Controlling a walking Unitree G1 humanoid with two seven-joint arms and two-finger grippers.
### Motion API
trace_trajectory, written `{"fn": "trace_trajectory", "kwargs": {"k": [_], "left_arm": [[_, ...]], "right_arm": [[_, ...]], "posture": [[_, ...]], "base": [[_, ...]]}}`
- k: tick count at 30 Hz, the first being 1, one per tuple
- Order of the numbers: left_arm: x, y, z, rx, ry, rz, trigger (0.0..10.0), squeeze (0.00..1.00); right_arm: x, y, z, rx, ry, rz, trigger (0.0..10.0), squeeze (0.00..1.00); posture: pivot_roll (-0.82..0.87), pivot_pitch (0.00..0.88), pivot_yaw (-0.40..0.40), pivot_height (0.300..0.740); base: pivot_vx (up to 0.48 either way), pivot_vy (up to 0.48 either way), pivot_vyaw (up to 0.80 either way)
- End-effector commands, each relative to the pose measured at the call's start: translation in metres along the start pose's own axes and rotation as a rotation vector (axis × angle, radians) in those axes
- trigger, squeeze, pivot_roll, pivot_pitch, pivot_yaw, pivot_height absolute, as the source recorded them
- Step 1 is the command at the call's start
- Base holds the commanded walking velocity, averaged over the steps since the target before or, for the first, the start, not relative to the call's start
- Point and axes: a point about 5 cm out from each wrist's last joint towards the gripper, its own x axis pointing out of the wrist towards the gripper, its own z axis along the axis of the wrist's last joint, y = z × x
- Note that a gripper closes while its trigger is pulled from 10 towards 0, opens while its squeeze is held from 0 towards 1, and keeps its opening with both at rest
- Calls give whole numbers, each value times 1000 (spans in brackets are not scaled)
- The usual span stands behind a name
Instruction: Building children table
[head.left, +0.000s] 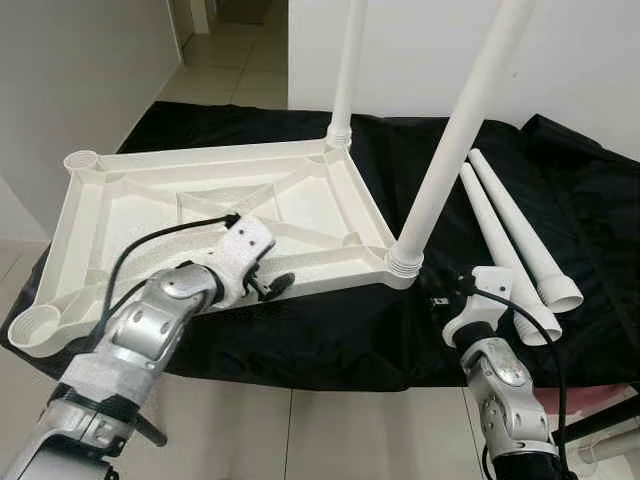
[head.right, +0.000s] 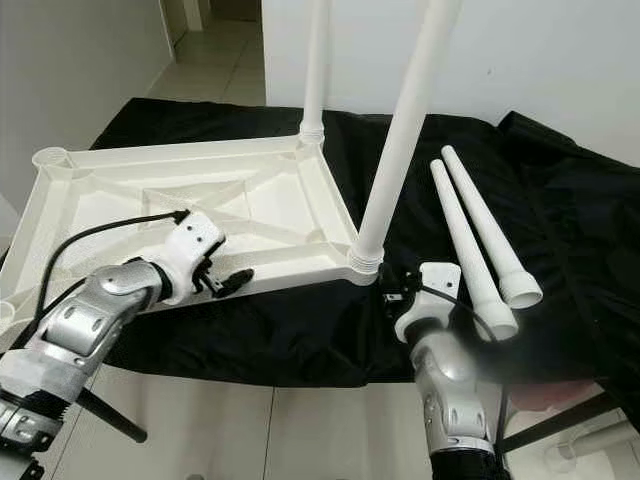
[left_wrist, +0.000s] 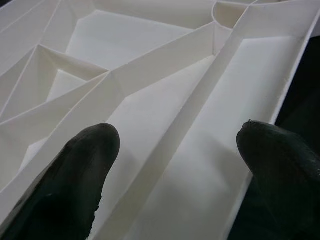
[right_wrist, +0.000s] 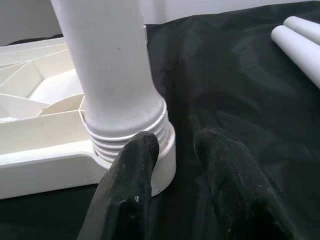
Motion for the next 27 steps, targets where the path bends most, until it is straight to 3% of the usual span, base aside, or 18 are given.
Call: {"fn": "trace_trajectory", "kwargs": {"k": [1, 12, 13, 22, 27], "left_arm": [[-4, -6, 0, -9, -18, -98, 10000, 0], [-15, -16, -12, 3, 26, -199, 10000, 0], [-18, -16, -20, 14, 77, -214, 10000, 0], [-25, -12, -32, 18, 141, -205, 10000, 0], [-26, -6, -40, -22, 198, -156, 10000, 0]], "right_arm": [[-2, 0, -6, 20, 13, -6, 10000, 0], [-3, 3, -11, 24, 25, 3, 10000, 0], [-3, 3, -12, 22, 31, 1, 10000, 0], [-4, 5, -16, 28, 38, -1, 10000, 0], [-4, 7, -18, 30, 40, 2, 10000, 0]], "posture": [[-1, 57, -18, 740], [4, 63, -20, 740], [5, 67, -19, 740], [10, 70, -15, 740], [12, 72, -11, 740]], "base": [[0, 0, 0], [0, 0, 0], [0, 0, 0], [0, 0, 0], [0, 0, 0]]}}
